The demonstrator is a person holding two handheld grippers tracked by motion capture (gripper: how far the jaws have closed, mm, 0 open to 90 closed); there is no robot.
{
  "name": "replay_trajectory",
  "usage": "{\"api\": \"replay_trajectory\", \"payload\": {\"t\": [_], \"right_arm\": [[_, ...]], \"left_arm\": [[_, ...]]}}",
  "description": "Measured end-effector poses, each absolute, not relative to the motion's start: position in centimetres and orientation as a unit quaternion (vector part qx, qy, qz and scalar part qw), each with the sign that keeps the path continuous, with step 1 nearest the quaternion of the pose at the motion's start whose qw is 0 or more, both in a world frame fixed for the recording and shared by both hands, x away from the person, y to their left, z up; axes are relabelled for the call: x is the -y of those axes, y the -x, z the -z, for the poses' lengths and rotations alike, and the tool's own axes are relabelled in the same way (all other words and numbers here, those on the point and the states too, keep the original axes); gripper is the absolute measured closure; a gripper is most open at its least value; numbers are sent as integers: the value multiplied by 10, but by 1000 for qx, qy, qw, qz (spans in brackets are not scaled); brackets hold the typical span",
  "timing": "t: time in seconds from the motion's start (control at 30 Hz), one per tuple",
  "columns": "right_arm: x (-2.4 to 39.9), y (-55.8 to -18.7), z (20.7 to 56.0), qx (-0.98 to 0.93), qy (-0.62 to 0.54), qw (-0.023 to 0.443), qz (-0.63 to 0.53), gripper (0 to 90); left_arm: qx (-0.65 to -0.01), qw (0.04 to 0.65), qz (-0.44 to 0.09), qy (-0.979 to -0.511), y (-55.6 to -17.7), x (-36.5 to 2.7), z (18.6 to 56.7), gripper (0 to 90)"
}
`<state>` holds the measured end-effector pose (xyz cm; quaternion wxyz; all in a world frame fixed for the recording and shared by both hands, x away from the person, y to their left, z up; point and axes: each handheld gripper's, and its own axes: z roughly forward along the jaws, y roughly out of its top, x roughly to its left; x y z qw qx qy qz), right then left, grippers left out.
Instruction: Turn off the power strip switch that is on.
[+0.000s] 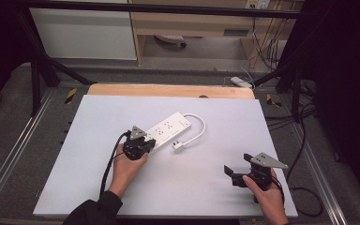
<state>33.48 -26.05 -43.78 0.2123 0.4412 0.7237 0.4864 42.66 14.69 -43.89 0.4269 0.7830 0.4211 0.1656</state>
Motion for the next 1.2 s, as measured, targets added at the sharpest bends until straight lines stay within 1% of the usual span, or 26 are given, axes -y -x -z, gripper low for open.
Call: {"api": "replay_trajectory", "payload": {"t": [0.6, 1.2], "right_arm": [[260, -335, 438, -723, -443, 210, -487, 28], [261, -335, 437, -721, -443, 214, -487, 28]], "left_arm": [[-418, 424, -172, -785, -427, -147, 441, 900], [-408, 440, -176, -780, -429, -144, 438, 900]]}}
